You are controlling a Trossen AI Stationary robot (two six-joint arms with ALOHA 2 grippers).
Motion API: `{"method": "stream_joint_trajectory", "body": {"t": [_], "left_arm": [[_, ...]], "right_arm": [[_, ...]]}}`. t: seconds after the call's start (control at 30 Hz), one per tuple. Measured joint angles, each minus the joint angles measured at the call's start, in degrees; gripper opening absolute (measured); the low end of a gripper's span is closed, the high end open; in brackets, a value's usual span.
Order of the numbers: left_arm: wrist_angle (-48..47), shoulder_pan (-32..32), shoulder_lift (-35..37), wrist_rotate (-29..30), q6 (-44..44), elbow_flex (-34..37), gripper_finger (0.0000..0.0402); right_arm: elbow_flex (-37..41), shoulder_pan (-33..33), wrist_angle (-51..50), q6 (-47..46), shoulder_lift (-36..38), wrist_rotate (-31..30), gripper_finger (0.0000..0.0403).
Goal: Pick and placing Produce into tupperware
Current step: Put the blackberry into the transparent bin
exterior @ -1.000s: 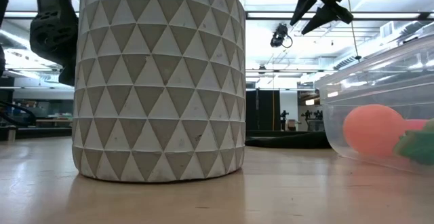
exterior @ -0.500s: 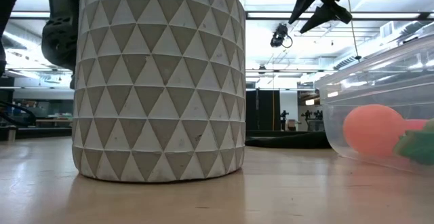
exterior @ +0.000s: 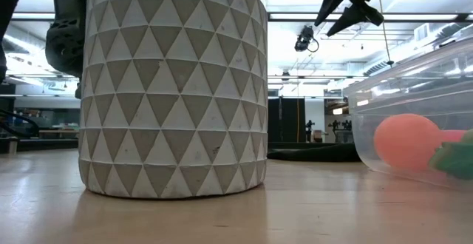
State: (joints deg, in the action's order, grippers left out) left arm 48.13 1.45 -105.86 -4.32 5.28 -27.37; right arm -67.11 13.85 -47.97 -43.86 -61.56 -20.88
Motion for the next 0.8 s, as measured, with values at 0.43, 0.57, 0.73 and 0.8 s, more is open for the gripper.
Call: {"method": "stream_joint_trajectory", "body": {"t": [0.43,0.57,0.73,0.8], "left_arm": [[0.7,0.0,-0.3,0.0,0.0,0.0,0.0174],[0.9,0.0,-0.3,0.0,-0.1,0.0,0.016],[1.3,-0.2,-0.3,0.0,-0.1,0.0,0.0144],[1.3,-0.5,-0.3,0.0,-0.1,0.0,0.0138]], "right_arm": [[0.0,0.0,0.0,-0.1,0.0,0.0,0.0205],[0.0,0.0,0.0,-0.1,0.0,0.0,0.0205],[0.0,0.0,0.0,-0.1,0.0,0.0,0.0205],[0.0,0.0,0.0,-0.1,0.0,0.0,0.0205]]}}
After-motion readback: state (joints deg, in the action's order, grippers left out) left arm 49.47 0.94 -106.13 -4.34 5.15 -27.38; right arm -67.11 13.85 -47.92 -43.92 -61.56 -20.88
